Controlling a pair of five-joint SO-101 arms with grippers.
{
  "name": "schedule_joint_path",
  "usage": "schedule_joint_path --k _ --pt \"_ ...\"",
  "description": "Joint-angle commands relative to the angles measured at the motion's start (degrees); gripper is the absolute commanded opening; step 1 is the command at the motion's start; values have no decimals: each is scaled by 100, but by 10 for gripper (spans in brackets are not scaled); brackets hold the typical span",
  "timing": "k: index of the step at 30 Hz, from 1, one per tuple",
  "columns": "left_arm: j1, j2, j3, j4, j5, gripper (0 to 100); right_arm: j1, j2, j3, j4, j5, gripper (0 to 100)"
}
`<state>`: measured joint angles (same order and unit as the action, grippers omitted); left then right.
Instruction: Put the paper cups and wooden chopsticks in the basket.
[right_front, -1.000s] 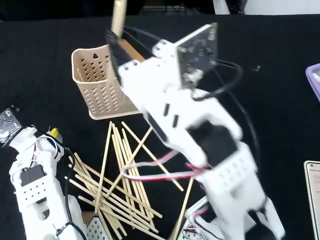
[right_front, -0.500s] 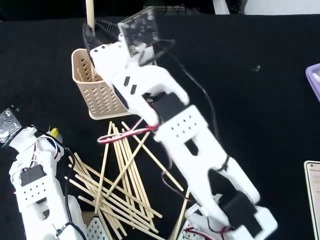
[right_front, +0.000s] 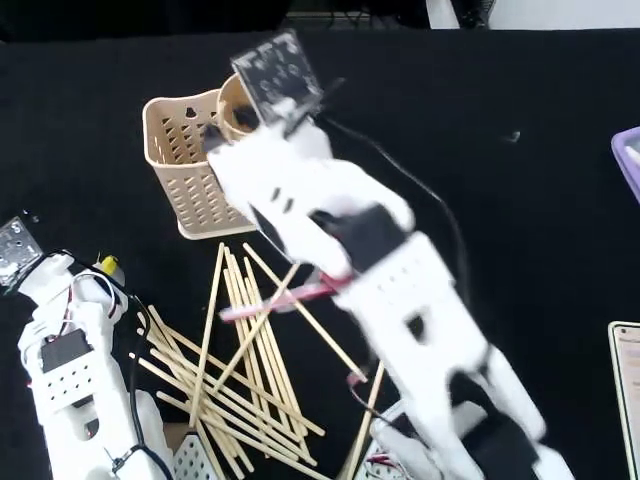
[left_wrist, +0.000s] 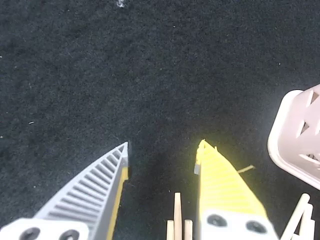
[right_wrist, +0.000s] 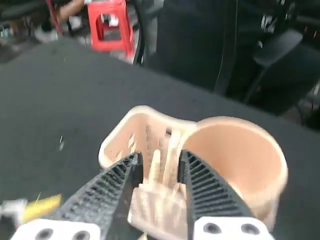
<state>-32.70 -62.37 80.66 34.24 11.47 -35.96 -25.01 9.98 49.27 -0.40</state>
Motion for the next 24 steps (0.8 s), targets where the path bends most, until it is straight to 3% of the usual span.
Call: schedule_joint_path --k 1,7,10,16,24 --pt "-31 -18 -31 -97 18 220 62 -1226 -391 1855 -9 109" --pt "-31 -18 -31 -97 18 220 949 -2167 13 3473 79 109" --pt "-31 -18 -31 -97 18 220 1741 -2360 998 3736 835 109" --pt "-22 -18 -31 -105 18 221 3367 -1886 3714 2936 1574 110" --pt "-22 -18 -31 -105 18 221 3754 -576 4479 2171 1644 195"
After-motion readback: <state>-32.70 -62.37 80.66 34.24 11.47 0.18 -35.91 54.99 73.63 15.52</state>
